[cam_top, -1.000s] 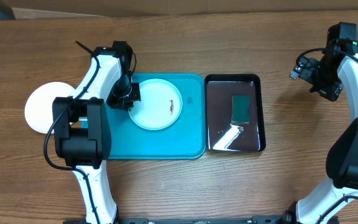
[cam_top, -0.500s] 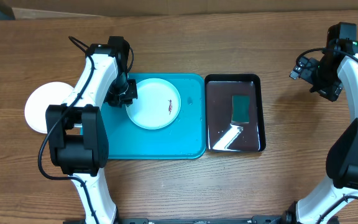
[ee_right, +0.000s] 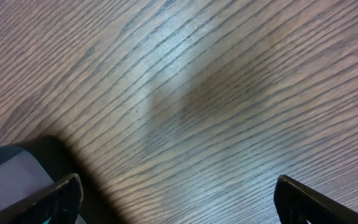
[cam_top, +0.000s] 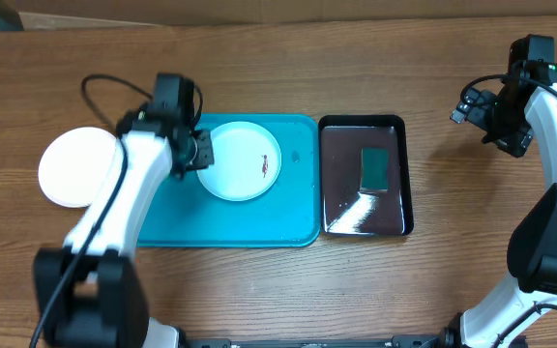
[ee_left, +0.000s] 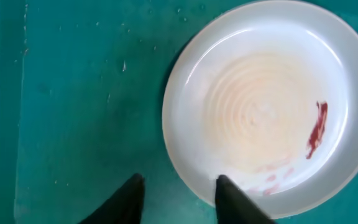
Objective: Clean dirty plates on tray and stack at the side
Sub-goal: 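Lower the right gripper into the black tray and grasp the green sponge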
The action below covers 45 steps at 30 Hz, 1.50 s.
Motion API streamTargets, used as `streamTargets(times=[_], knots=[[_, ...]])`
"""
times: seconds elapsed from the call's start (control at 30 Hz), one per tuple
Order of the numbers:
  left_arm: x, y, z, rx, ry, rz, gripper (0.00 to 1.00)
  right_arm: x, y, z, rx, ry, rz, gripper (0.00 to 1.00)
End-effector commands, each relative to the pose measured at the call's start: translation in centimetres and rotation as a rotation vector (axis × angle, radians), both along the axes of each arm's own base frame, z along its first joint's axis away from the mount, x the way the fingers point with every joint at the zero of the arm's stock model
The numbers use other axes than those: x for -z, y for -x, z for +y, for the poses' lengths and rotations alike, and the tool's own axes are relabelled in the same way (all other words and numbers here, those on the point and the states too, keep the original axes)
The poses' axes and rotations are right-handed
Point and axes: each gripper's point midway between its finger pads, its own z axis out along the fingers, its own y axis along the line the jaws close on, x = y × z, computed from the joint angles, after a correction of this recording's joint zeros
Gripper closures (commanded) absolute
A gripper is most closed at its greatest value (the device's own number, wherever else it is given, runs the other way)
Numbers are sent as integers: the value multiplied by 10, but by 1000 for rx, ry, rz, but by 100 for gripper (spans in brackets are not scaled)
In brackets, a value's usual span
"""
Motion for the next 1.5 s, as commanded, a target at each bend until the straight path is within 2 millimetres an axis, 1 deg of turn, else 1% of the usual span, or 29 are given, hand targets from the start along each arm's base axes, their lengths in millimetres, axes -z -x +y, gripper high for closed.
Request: streamTargets(times=[0.0, 0.03, 0.07, 0.1, 0.17, 0.3, 0.43, 0.5, 0.6, 0.67, 0.8, 0.83, 0.87, 1.0, 1.03, 1.1, 1.2, 1.33, 1.37, 1.43, 1.47], knots=[[6, 16, 0, -14, 22, -37, 29, -7, -3, -1, 1, 0, -23, 0], [11, 18, 0, -14, 22, -36, 27, -7, -3, -1, 2, 0, -23, 0], [17, 19, 0, -14, 21, -31, 26, -7, -3, -1, 1, 0, -23, 0], [24, 21, 1, -15, 20, -23, 29, -7, -3, -1, 2, 0, -23, 0], [36, 22, 2, -16, 14, -6, 39, -7, -3, -1, 2, 0, -23, 0], [53, 17, -1, -21, 26, 18, 56, -7, -3, -1, 1, 0, -23, 0], [68, 11, -2, -31, 27, 31, 57, -7, -3, -1, 2, 0, -23, 0], [72, 9, -1, -33, 24, 31, 62, -7, -3, -1, 2, 0, -23, 0], [77, 9, -1, -33, 23, 42, 67, -7, -3, -1, 2, 0, -23, 0], [82, 11, -1, -33, 22, 55, 75, -7, -3, -1, 2, 0, -23, 0], [87, 11, -1, -33, 19, 68, 79, -7, -3, -1, 1, 0, -23, 0], [88, 11, 0, -34, 16, 69, 83, -7, -3, -1, 1, 0, -23, 0], [88, 11, 0, -34, 16, 69, 84, -7, -3, -1, 2, 0, -23, 0], [89, 13, 1, -35, 11, 77, 84, -7, -3, -1, 2, 0, -23, 0], [89, 14, 2, -35, 6, 79, 86, -7, -3, -1, 2, 0, -23, 0], [89, 14, 5, -23, -17, 80, 96, -7, -3, -1, 1, 0, -23, 0], [89, 14, 9, -1, -51, 79, 96, -7, -3, -1, 2, 0, -23, 0], [88, 12, 9, 28, -57, 72, 96, -7, -3, -1, 1, 0, -23, 0], [88, 11, 9, 28, -55, 67, 94, -7, -3, -1, 2, 0, -23, 0], [88, 10, 5, 32, -35, 63, 84, -7, -3, -1, 2, 0, -23, 0], [88, 9, 3, 36, -22, 62, 81, -7, -3, -1, 2, 0, -23, 0]])
